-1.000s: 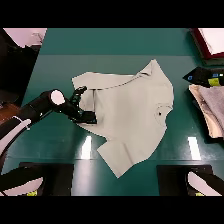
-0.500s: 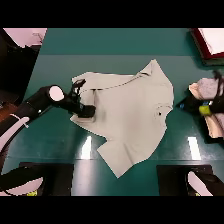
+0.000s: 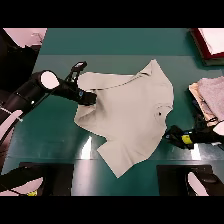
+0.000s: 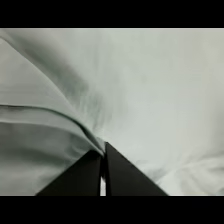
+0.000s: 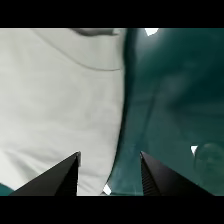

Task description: Fold the shirts.

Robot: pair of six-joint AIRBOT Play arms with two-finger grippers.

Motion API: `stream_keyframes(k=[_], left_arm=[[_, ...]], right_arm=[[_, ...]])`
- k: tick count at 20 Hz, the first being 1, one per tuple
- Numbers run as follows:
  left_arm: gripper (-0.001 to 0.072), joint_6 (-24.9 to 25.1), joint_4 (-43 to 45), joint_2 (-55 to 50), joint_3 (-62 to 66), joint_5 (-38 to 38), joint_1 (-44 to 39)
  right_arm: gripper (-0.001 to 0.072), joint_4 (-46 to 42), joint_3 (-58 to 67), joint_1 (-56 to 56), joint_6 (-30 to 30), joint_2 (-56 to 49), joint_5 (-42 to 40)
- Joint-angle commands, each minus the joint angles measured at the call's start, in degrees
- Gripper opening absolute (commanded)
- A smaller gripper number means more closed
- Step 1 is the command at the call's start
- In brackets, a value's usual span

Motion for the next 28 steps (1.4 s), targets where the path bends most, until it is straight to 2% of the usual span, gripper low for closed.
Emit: stream_keyframes(k=[1,3,5,6,7,8,9,12,16,17,18,19,23,28], left_arm=[[0.0023,1.4,0.1,0.0,0.5,-1.2,0.0],[0.0023,1.4,0.2,0.0,0.5,-1.7,0.0],[0.0023,1.4,0.3,0.1,0.5,-1.6,0.0],[0.0023,1.4,0.3,0.1,0.5,-1.6,0.0],[0.0023,1.4,0.6,0.1,0.5,-1.6,0.0],[0.0023,1.4,0.9,0.1,0.5,-1.7,0.0],[0.0023,1.4,2.0,0.6,0.5,-1.7,0.0],[0.0023,1.4,4.8,4.8,0.5,-4.5,1.5],[0.0023,1.4,4.7,9.0,0.5,-15.2,0.9],[0.0023,1.5,4.7,9.0,0.2,-16.2,-0.2],[0.0023,2.0,4.7,9.0,-0.3,-15.8,-1.0],[0.0023,2.5,4.7,9.0,-1.1,-14.8,-1.5],[0.0023,2.5,5.1,9.0,-1.8,-13.4,-1.7],[0.0024,2.4,5.1,9.0,-1.8,-10.8,-1.7]], right_arm=[[0.0427,1.6,-2.1,0.4,-2.3,-4.5,-7.1],[0.0426,3.0,-0.5,0.4,-4.5,-9.1,-9.2],[0.0324,3.0,1.7,0.8,-6.6,-13.2,-11.2],[0.0315,3.0,2.9,0.8,-7.6,-15.0,-11.9],[0.0259,3.0,4.0,0.8,-9.0,-16.4,-12.5],[0.0123,2.9,5.3,0.8,-10.3,-17.8,-12.8],[0.0028,2.6,6.9,0.8,-11.5,-18.9,-13.2],[0.0016,2.4,16.2,-1.3,-12.5,-22.0,-15.0],[0.0017,2.4,33.4,-3.8,-15.5,-30.0,-16.3],[0.0028,2.4,36.9,-3.8,-15.8,-32.2,-14.7],[0.0228,2.4,39.6,-3.8,-15.8,-34.3,-11.9],[0.0463,1.7,40.9,-4.1,-15.9,-35.7,-9.2],[0.0451,-8.9,36.4,-6.4,-16.6,-32.4,-1.5],[0.0449,-9.0,20.3,-14.5,-18.8,-21.3,1.4]])
